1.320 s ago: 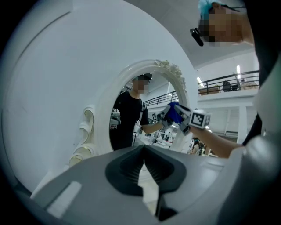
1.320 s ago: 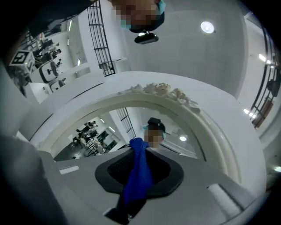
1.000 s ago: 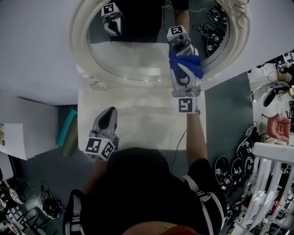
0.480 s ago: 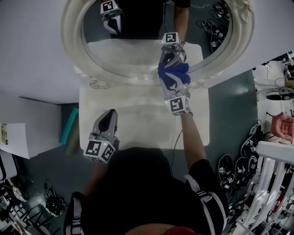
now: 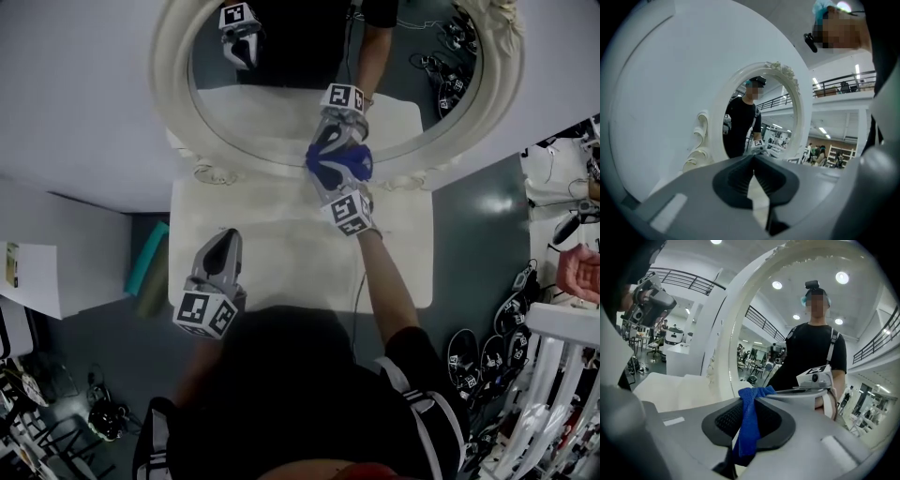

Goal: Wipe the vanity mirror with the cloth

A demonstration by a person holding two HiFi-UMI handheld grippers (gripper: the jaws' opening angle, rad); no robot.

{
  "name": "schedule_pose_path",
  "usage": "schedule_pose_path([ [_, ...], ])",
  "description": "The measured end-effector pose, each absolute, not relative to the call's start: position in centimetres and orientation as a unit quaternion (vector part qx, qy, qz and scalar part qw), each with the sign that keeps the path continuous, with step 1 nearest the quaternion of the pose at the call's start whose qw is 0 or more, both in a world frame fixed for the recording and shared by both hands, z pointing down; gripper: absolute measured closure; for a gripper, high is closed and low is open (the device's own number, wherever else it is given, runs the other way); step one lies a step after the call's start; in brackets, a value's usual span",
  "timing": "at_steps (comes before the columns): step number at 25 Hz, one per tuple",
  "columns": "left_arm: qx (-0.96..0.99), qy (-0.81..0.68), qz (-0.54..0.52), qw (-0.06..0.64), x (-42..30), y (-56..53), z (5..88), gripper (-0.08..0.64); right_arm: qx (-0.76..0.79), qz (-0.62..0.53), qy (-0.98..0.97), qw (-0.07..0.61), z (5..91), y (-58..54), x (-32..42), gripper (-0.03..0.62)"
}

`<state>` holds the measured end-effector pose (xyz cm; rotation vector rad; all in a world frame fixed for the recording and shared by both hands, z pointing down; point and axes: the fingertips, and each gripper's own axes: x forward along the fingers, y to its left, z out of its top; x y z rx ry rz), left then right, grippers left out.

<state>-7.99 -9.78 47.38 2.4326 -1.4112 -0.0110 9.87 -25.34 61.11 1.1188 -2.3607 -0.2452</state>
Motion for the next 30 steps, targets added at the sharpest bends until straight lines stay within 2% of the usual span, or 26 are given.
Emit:
schedule_pose_path([
  [3, 0.85, -0.502, -0.008, 0.162, -9.0, -9.2, 47.5, 0.549, 0.406, -0.046, -0.885, 0.224, 61.8, -25.6, 7.9, 0.535],
  [5, 0.847, -0.506, -0.012, 0.163, -9.7, -9.0, 47.4, 0.549, 0.398, 0.006, -0.901, 0.175, 61.6, -25.9, 6.1, 0.535],
  [7, 0.846, -0.507, -0.016, 0.164, -10.2, -8.7, 47.4, 0.549, 0.383, 0.065, -0.915, 0.106, 60.9, -26.1, 4.4, 0.535],
  [10, 0.85, -0.501, -0.02, 0.164, -10.5, -8.3, 47.2, 0.549, 0.352, 0.146, -0.924, -0.032, 57.8, -26.1, 2.4, 0.535],
  [12, 0.855, -0.494, -0.024, 0.157, -10.4, -8.1, 46.7, 0.549, 0.349, 0.151, -0.919, -0.101, 54.3, -25.4, 1.7, 0.535],
  [15, 0.864, -0.483, -0.029, 0.14, -10.3, -8.5, 45.8, 0.549, 0.37, 0.118, -0.908, -0.156, 48.3, -23.9, 1.7, 0.534],
  [21, 0.877, -0.464, -0.054, 0.112, -10.0, -10.1, 43.1, 0.549, 0.446, 0.069, -0.874, -0.182, 39.8, -19.5, 3.4, 0.534],
  [30, 0.893, -0.438, -0.059, 0.089, -7.3, -12.2, 41.5, 0.549, 0.552, 0.059, -0.82, -0.141, 39.7, -15.1, 7.6, 0.534],
])
